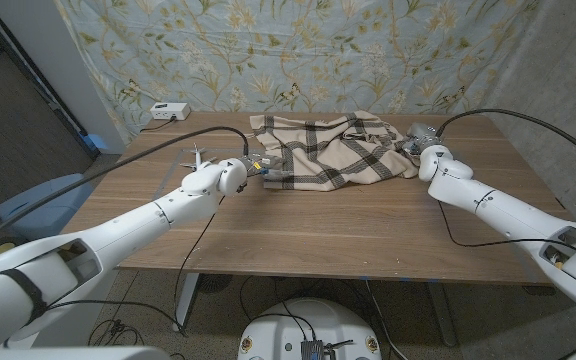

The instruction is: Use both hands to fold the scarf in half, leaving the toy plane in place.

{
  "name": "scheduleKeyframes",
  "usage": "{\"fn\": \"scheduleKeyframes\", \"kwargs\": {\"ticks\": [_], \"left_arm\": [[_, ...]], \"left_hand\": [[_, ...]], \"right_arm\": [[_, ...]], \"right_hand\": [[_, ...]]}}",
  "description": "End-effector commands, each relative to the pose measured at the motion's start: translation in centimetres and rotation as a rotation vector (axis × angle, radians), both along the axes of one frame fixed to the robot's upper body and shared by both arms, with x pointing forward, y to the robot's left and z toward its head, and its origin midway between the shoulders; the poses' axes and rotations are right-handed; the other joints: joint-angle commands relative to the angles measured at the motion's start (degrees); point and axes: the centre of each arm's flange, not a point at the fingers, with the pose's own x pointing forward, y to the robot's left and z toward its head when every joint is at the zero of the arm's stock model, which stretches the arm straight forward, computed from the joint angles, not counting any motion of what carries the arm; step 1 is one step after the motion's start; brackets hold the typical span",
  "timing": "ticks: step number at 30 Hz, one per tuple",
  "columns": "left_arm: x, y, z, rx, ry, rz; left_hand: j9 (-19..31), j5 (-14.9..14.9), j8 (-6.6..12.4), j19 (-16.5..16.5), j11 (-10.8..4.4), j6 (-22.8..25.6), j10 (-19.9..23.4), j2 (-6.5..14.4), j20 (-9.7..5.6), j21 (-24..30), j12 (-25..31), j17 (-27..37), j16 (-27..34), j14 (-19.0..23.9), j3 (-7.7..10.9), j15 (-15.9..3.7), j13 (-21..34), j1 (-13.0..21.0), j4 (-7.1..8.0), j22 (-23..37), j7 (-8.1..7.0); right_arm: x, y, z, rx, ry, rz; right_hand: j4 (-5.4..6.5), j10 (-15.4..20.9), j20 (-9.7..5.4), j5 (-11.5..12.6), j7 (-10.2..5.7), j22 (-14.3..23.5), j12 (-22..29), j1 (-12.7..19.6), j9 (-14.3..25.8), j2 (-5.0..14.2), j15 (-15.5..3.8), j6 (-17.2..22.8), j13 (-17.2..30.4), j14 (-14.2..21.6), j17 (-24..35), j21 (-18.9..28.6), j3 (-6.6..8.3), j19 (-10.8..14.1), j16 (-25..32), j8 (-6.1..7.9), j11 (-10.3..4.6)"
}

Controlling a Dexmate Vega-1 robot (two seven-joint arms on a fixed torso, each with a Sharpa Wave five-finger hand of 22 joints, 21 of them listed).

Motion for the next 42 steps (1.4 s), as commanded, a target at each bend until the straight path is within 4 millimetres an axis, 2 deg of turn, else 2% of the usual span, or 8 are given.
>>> {"fn": "scheduleKeyframes", "kwargs": {"ticks": [1,5,9,13,22,34,42], "left_arm": [[0.0,-1.6,0.2,0.153,-0.107,0.004],[-0.1,-2.4,0.1,0.238,-0.144,0.016],[-0.1,-2.7,-0.1,0.281,-0.156,0.03],[-0.1,-2.6,-0.2,0.274,-0.149,0.03],[-0.1,-2.1,-0.6,0.249,-0.139,0.025],[0.5,-1.4,-1.0,0.23,-0.117,0.037],[0.9,-1.3,-1.2,0.219,-0.116,0.033]], "left_hand": [[0.1,0.6,0.57,0.1,-1.82,0.6,0.5,1.1,0.03,-0.4,0.8,0.2,0.5,0.0,0.06,-0.97,0.0,-0.8,-0.03,0.2,0.74],[0.1,0.9,1.11,0.2,-2.07,2.3,0.9,1.7,0.03,-0.6,1.0,0.2,0.5,0.2,0.37,-1.68,0.0,-1.2,0.05,0.3,1.66],[0.2,1.1,1.29,0.1,-1.78,3.2,0.9,2.8,-0.14,-0.7,1.0,0.2,0.4,-0.2,1.08,-1.9,0.0,-1.6,0.39,0.4,2.72],[0.2,1.4,1.65,0.2,-1.58,4.7,1.0,3.6,-0.31,-0.8,1.0,0.2,0.3,-0.5,1.93,-2.02,0.0,-2.0,0.69,0.5,3.87],[0.2,1.6,1.16,0.1,-1.28,4.0,0.6,3.8,-0.66,-1.0,0.9,0.2,0.3,-0.8,2.85,-2.12,0.1,-2.3,0.84,0.5,3.8],[0.3,1.7,0.67,-0.1,-1.07,3.1,0.1,3.6,-0.7,-1.2,0.8,0.2,0.3,-1.2,3.84,-1.9,0.1,-2.8,0.85,0.6,3.69],[0.3,2.2,0.48,0.0,-0.02,2.4,-0.3,5.0,0.28,-1.2,0.8,0.3,0.4,-1.2,6.46,-0.87,0.1,-3.3,1.33,0.8,5.37]], "right_arm": [[-1.4,1.0,3.2,0.263,-0.165,0.191],[-1.8,2.0,4.5,0.295,-0.205,0.242],[-1.9,2.8,5.8,0.296,-0.236,0.261],[-1.9,3.4,7.1,0.294,-0.255,0.266],[-1.3,5.6,10.2,0.272,-0.289,0.304],[-2.3,9.8,14.6,0.202,-0.354,0.373],[-2.9,13.6,17.6,0.106,-0.375,0.426]], "right_hand": [[-0.52,3.1,0.41,-0.5,0.48,-0.2,0.8,2.4,0.2,0.78,-1.63,1.4,1.6,1.5,1.1,0.8,0.82,0.4,0.6,0.57,0.67],[-0.54,3.4,0.5,-0.8,0.65,-0.4,1.2,2.7,0.2,0.0,-1.57,2.0,2.1,1.9,1.8,1.3,0.94,0.9,0.7,0.74,1.0],[-0.33,4.1,0.38,-0.8,0.7,-0.7,1.7,2.8,0.2,-0.27,-1.51,2.2,2.6,2.1,2.5,1.5,1.13,1.0,0.7,0.75,0.2],[-0.25,4.1,0.25,-0.8,0.88,-0.9,1.8,2.8,0.2,-0.44,-1.51,2.4,2.9,2.2,2.9,1.6,1.25,1.0,0.7,0.79,0.12],[-0.07,3.6,-1.02,-0.9,1.01,-1.4,2.0,3.2,0.2,-0.65,-1.53,2.0,3.9,2.1,4.2,2.0,1.69,1.0,0.5,0.47,0.25],[0.13,3.6,-1.18,-0.9,1.07,-1.8,2.0,3.4,0.4,-0.81,-1.52,2.0,4.1,1.9,5.7,2.4,2.09,0.9,0.4,0.36,0.37],[0.22,3.7,-1.17,-0.9,1.14,-2.1,1.9,3.5,0.4,-0.91,-1.52,2.1,4.3,1.9,6.6,2.7,2.29,0.8,0.3,0.3,0.31]]}}
